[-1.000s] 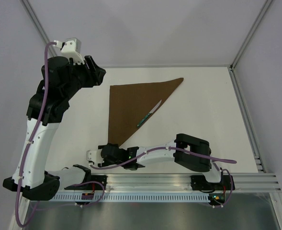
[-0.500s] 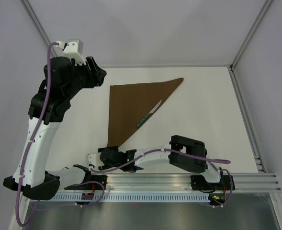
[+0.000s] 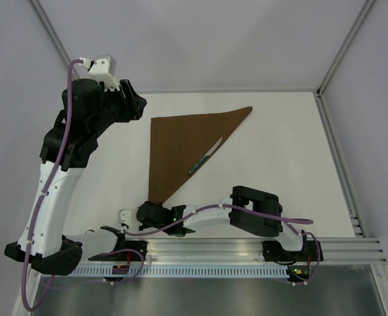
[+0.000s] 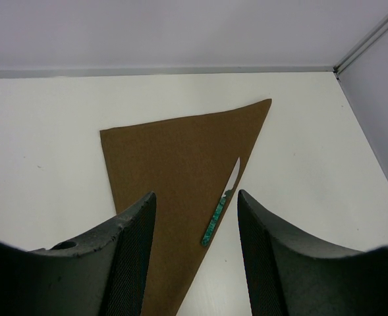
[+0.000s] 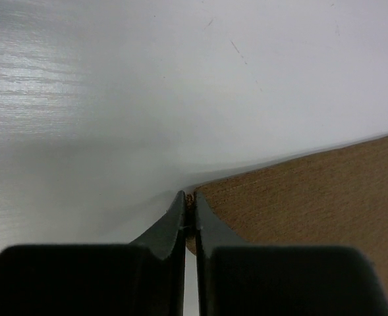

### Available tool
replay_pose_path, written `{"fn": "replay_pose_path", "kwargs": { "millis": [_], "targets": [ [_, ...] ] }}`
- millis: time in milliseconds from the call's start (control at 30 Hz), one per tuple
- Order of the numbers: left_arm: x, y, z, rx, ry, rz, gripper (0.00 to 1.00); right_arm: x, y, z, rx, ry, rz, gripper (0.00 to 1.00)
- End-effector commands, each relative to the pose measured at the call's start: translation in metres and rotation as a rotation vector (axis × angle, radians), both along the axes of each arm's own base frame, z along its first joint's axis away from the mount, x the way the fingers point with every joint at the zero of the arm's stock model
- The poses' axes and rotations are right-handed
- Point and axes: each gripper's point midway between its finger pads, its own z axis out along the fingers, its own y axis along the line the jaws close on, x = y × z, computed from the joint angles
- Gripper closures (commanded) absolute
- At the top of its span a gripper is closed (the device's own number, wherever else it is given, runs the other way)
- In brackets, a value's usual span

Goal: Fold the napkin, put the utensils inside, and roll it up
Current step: Fold the napkin at the center of the board.

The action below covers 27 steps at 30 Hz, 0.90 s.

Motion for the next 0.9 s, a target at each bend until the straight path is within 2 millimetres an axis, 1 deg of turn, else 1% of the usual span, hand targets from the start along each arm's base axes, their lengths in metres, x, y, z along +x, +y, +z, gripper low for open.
{"fn": "replay_pose_path", "kwargs": {
  "millis": [0, 67, 167, 300, 333, 500, 533, 567, 633, 667, 700, 733, 800, 833, 867],
  "targets": [
    [-0.006, 0.002, 0.005, 0.019, -0.026, -0.021, 0.43, 0.008, 0.01, 0.019, 0.049, -0.022, -0.035, 0.95],
    [-0.004, 0.001, 0.005, 0.02, -0.025, -0.023, 0.43, 0.009, 0.012, 0.028, 0.063, -0.019, -0.049, 0.99],
    [-0.004, 0.001, 0.006, 0.02, -0.027, -0.023, 0.43, 0.011, 0.014, 0.039, 0.084, -0.019, -0.068, 1.0],
    [-0.004, 0.001, 0.007, 0.02, -0.028, -0.025, 0.43, 0.019, 0.013, 0.052, 0.103, -0.021, -0.105, 1.0],
    [-0.004, 0.001, 0.007, 0.02, -0.028, -0.025, 0.43, 0.021, 0.013, 0.059, 0.115, -0.018, -0.111, 1.0],
    [-0.002, -0.002, 0.007, 0.02, -0.025, -0.035, 0.43, 0.042, 0.009, 0.082, 0.165, 0.01, -0.18, 0.99],
    [-0.001, -0.002, 0.008, 0.018, -0.028, -0.035, 0.43, 0.045, 0.005, 0.082, 0.149, 0.016, -0.189, 0.99],
    [-0.001, -0.003, 0.008, 0.018, -0.026, -0.038, 0.43, 0.053, 0.002, 0.085, 0.156, 0.02, -0.209, 0.99],
    [0.001, -0.004, 0.008, 0.017, -0.026, -0.041, 0.43, 0.061, -0.003, 0.092, 0.17, 0.029, -0.236, 1.0],
    [0.001, -0.005, 0.009, 0.015, -0.025, -0.044, 0.43, 0.071, -0.009, 0.094, 0.172, 0.031, -0.261, 1.0],
    [0.001, -0.005, 0.008, 0.014, -0.023, -0.043, 0.43, 0.075, -0.011, 0.096, 0.174, 0.039, -0.273, 1.0],
    [0.003, -0.006, 0.009, 0.011, -0.024, -0.044, 0.43, 0.086, -0.019, 0.099, 0.179, 0.051, -0.303, 1.0],
    [0.004, -0.007, 0.01, 0.01, -0.025, -0.044, 0.43, 0.098, -0.028, 0.106, 0.191, 0.061, -0.331, 1.0],
    [0.005, -0.007, 0.01, 0.008, -0.024, -0.043, 0.43, 0.103, -0.034, 0.104, 0.185, 0.074, -0.347, 1.0],
    [0.007, -0.008, 0.01, 0.007, -0.022, -0.043, 0.43, 0.118, -0.045, 0.105, 0.188, 0.079, -0.382, 1.0]
  ]
}}
